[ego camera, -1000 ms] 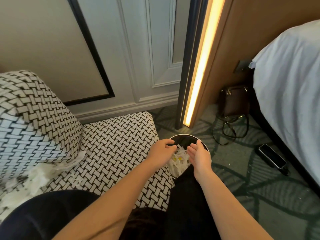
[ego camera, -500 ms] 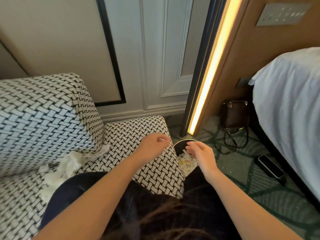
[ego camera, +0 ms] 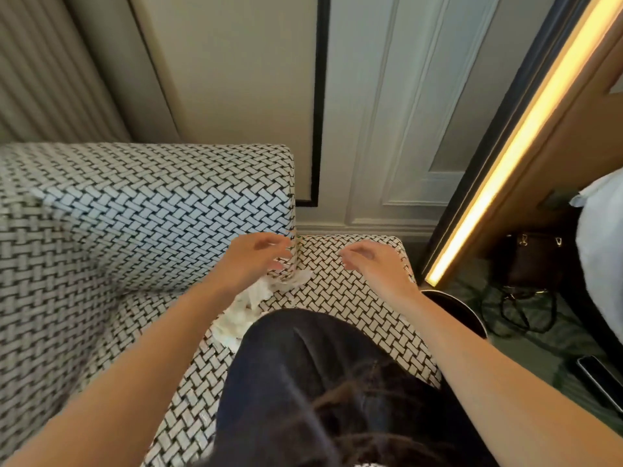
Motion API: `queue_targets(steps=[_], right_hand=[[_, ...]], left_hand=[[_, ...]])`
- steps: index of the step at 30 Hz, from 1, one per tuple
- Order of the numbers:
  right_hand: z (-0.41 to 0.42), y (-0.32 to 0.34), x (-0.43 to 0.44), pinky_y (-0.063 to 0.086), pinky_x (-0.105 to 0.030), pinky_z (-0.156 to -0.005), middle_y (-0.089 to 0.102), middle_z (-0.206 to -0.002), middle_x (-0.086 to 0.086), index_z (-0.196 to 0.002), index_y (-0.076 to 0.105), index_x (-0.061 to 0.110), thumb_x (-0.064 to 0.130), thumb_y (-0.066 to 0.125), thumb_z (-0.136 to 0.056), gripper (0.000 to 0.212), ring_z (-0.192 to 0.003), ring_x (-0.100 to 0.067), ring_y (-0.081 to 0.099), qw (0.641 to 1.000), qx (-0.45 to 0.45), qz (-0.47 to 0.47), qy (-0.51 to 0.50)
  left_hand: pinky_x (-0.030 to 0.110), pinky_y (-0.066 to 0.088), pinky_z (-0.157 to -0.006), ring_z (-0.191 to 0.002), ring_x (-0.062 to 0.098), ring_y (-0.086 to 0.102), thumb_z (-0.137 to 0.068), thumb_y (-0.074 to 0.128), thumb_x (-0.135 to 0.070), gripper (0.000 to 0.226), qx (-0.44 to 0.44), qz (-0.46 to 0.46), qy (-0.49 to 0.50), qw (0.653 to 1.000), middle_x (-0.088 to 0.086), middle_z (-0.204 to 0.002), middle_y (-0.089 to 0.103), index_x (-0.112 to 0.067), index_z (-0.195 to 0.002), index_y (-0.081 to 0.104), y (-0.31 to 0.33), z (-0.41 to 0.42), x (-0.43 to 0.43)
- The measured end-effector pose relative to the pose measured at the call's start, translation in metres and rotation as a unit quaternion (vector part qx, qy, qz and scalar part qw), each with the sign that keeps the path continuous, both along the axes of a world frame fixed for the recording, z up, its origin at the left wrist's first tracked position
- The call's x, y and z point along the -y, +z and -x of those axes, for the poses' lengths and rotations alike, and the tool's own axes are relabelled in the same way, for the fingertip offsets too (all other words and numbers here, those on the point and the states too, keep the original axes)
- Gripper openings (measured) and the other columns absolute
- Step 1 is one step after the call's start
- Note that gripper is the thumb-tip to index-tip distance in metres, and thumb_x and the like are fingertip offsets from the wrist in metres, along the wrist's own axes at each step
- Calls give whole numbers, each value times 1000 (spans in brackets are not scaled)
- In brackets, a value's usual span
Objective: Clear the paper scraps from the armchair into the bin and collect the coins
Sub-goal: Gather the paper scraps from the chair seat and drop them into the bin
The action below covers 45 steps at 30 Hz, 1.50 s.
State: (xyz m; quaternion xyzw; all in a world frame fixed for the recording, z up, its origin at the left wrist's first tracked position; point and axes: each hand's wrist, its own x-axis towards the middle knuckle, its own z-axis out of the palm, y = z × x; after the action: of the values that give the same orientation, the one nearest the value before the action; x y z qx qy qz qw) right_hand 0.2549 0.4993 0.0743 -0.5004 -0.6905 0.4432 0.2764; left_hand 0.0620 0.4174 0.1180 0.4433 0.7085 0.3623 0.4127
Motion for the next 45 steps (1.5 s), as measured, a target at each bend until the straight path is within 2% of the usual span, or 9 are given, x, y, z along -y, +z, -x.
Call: queue_targets(steps=[8, 12, 16, 20, 24, 27, 30, 33, 45], right_hand=[[88, -21, 13, 46, -19, -60, 59, -128, -4, -122, 59, 18, 24, 47, -97, 28, -62, -10, 56, 981, 162, 50, 89], [98, -42, 22, 22, -41, -113, 31, -152, -3, -142, 38, 23, 34, 38, -100, 44, -137, -25, 33, 968, 182, 130, 113], [106, -54, 22, 17, -48, -115, 31, -153, -5, -144, 34, 21, 44, 34, -99, 50, -140, -29, 28, 950, 239, 153, 131], [104, -37, 24, 37, -32, -98, 50, -133, -10, -126, 56, 4, 27, 49, -95, 39, -122, -28, 47, 973, 135, 179, 52], [100, -39, 23, 46, -48, -95, 56, -125, -26, -114, 59, -9, 24, 49, -93, 41, -114, -42, 53, 978, 41, 190, -78], [97, -37, 20, 48, -43, -94, 68, -99, -14, -91, 66, 4, 20, 51, -93, 22, -98, -30, 63, 964, -39, 213, -153], [96, -38, 15, 53, -34, -81, 66, -84, -6, -95, 64, 7, 18, 50, -95, 18, -80, -19, 63, 939, -127, 232, -219], [98, -41, 17, 53, -30, -74, 66, -87, -10, -95, 64, 4, 19, 49, -95, 21, -68, -15, 60, 907, -191, 268, -263], [109, -49, 25, 51, -27, -76, 64, -102, -12, -74, 61, 5, 12, 46, -96, 27, -88, -20, 60, 867, -297, 273, -293]], left_hand=[[36, 47, -94, -92, 10, 65, -91, 57, -25, 14, 6, 31, 90, 995, -8, -103, 69, -27, -103, 64, -21, 84, 52], [32, 47, -90, -93, 10, 64, -91, 56, -23, 16, 13, 47, 104, 993, -7, -105, 68, -25, -105, 64, -35, 98, 68], [29, 48, -83, -93, 10, 64, -93, 53, -24, 20, 15, 70, 132, 989, -9, -103, 68, -24, -111, 62, -50, 108, 80], [28, 47, -84, -96, 11, 62, -93, 54, -25, 25, 15, 82, 154, 985, -8, -114, 63, -22, -116, 62, -67, 110, 84], [24, 44, -84, -105, 10, 52, -95, 49, -22, 33, -29, 93, 176, 980, -3, -133, 51, -22, -129, 53, -91, 106, 84], [5, 42, -51, -74, 1, 50, -94, 50, -19, 42, -61, 110, 177, 976, -1, -138, 45, -25, -136, 44, -110, 104, 80], [25, 48, -90, -118, 23, 49, -92, 53, -19, 48, -95, 122, 160, 975, 3, -144, 39, -24, -138, 41, -125, 103, 70], [40, 25, -113, -136, 31, 25, -91, 53, -21, 51, -139, 133, 142, 971, 3, -147, 36, -24, -140, 39, -133, 103, 56], [45, 17, -112, -137, 32, 10, -85, 50, -25, 64, -204, 204, 114, 951, -2, -155, 19, -31, -145, 28, -145, 104, 16]])
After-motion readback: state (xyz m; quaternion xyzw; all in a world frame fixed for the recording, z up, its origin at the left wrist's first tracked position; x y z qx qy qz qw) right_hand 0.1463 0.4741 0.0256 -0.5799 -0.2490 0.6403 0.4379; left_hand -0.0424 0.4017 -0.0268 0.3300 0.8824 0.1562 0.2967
